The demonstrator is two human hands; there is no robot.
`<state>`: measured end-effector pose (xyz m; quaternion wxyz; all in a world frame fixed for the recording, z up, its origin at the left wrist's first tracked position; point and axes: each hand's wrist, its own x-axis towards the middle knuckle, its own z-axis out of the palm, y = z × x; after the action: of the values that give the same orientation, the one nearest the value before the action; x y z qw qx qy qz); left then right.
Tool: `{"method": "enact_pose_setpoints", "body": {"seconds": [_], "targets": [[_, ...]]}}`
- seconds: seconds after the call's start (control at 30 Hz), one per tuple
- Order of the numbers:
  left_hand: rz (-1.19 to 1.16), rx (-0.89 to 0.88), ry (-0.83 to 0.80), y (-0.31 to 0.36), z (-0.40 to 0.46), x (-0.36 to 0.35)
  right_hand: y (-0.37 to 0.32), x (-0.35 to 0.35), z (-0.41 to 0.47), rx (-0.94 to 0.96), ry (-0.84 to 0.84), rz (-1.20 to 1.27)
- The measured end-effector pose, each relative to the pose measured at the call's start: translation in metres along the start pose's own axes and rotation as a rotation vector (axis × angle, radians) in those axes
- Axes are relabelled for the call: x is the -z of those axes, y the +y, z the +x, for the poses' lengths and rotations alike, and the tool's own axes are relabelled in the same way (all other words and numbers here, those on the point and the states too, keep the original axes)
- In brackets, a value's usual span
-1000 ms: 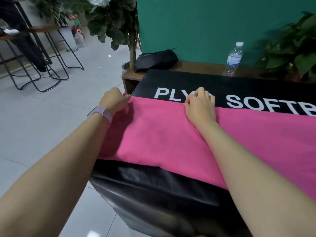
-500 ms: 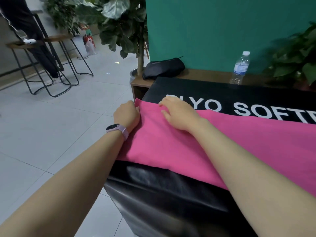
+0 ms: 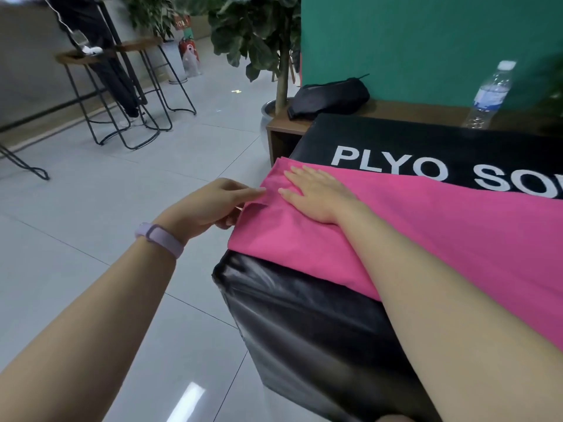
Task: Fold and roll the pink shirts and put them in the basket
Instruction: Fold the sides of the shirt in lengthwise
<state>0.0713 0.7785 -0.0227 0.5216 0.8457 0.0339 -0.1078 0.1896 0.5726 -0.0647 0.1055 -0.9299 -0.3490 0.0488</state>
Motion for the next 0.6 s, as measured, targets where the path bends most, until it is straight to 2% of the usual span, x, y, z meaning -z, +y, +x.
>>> {"method": "enact_pose_setpoints", "body": {"seconds": [0.23, 0.33, 0.43, 0.6], "targets": [[0.066, -0.073, -0.076, 0.008, -0.031, -0.018, -0.005, 0.001, -0.007, -0.005, -0.020, -0.033], [-0.028, -0.241, -0.033, 0.010, -0.039, -0.022, -0.006, 0.008, -0.002, -0.031, -0.101, -0.025], [0.030, -0.361, 0.085, 0.011, -0.042, -0.028, -0.009, 0.013, 0.005, -0.057, -0.160, -0.004], [-0.121, -0.395, 0.056, 0.003, -0.054, -0.037, -0.009, 0.007, 0.002, -0.052, -0.097, -0.031]]}}
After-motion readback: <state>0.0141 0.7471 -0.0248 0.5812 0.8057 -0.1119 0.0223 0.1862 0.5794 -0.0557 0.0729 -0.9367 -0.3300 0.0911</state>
